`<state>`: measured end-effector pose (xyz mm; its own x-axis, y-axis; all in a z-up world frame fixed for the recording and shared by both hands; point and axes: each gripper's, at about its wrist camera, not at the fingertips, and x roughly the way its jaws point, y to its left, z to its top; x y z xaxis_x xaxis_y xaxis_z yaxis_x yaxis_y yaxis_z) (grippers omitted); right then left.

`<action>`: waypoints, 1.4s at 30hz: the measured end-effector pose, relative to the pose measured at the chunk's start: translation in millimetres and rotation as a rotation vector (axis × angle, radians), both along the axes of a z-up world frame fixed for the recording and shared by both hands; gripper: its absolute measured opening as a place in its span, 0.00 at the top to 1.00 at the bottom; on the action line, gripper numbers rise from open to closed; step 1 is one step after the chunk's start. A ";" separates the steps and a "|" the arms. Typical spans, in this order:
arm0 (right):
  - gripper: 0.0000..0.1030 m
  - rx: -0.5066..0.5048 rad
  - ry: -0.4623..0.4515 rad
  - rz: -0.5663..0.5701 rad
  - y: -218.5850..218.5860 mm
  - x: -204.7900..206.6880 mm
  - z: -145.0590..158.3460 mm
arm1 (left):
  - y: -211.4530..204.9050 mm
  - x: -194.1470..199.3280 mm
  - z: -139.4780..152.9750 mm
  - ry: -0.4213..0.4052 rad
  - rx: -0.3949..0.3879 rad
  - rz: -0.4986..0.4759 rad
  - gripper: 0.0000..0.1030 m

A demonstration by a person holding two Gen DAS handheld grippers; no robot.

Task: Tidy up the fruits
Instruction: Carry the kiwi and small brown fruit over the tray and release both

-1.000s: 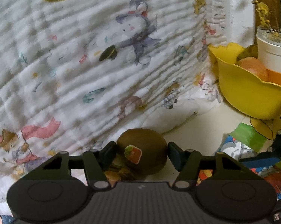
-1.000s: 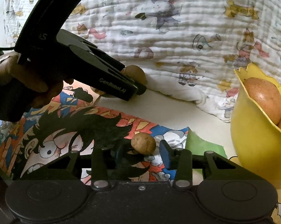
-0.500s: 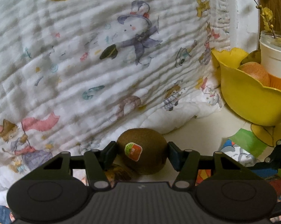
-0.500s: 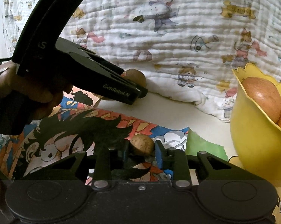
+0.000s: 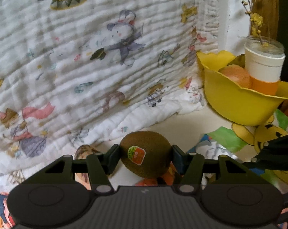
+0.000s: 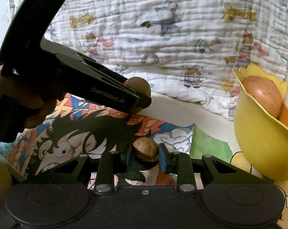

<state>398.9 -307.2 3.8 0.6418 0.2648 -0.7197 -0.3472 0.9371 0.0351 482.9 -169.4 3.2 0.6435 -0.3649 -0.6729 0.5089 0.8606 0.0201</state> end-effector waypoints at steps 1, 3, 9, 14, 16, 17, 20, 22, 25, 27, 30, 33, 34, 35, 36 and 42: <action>0.70 0.005 0.000 0.001 -0.2 -1.7 1.2 | 1.2 -2.6 1.2 0.007 -0.007 0.000 0.40; 0.70 0.009 -0.001 0.005 0.1 -4.6 2.8 | 2.2 -8.5 2.2 0.016 -0.008 -0.005 0.40; 0.70 0.013 -0.010 0.011 0.1 -17.7 9.9 | 7.0 -26.4 8.8 0.032 -0.042 0.004 0.40; 0.70 0.019 -0.021 0.028 2.1 -32.0 18.4 | 10.2 -48.5 16.4 0.039 -0.056 -0.002 0.40; 0.70 0.022 -0.023 0.035 3.1 -38.5 21.6 | 13.1 -58.9 18.8 0.042 -0.062 -0.001 0.40; 0.70 0.025 -0.023 0.039 3.4 -41.8 23.0 | 14.9 -64.5 19.4 0.045 -0.065 0.000 0.40; 0.70 0.031 -0.022 0.050 4.6 -54.8 26.7 | 19.6 -78.8 21.2 0.052 -0.073 0.007 0.40; 0.70 0.032 -0.027 0.062 5.3 -65.6 30.1 | 22.3 -88.5 23.2 0.054 -0.078 0.009 0.40; 0.70 0.032 -0.032 0.077 5.6 -82.1 35.4 | 25.4 -103.4 26.8 0.053 -0.084 0.008 0.40; 0.70 0.034 -0.031 0.088 4.7 -93.1 38.4 | 27.3 -112.8 29.0 0.054 -0.090 0.009 0.40; 0.70 0.036 -0.023 0.109 4.3 -110.4 42.7 | 29.9 -127.1 32.5 0.055 -0.095 0.011 0.40; 0.70 0.036 -0.019 0.138 4.9 -128.4 47.7 | 33.1 -142.2 36.2 0.053 -0.102 0.010 0.40; 0.70 0.033 -0.020 0.151 5.6 -134.8 49.6 | 34.4 -147.5 37.5 0.053 -0.106 0.009 0.40; 0.70 0.031 -0.020 0.163 6.7 -141.0 51.5 | 35.6 -153.1 38.8 0.053 -0.109 0.008 0.40; 0.70 0.029 -0.019 0.179 7.9 -147.6 53.3 | 36.8 -158.1 39.8 0.054 -0.113 0.008 0.40; 0.70 0.000 -0.001 0.266 16.0 -180.3 57.5 | 42.6 -195.9 45.1 0.042 -0.123 -0.015 0.40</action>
<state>218.5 -291.2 61.2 0.5502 0.4244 -0.7192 -0.5816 0.8127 0.0347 287.0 -126.8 48.4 0.6098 -0.4557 -0.6485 0.5198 0.8476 -0.1068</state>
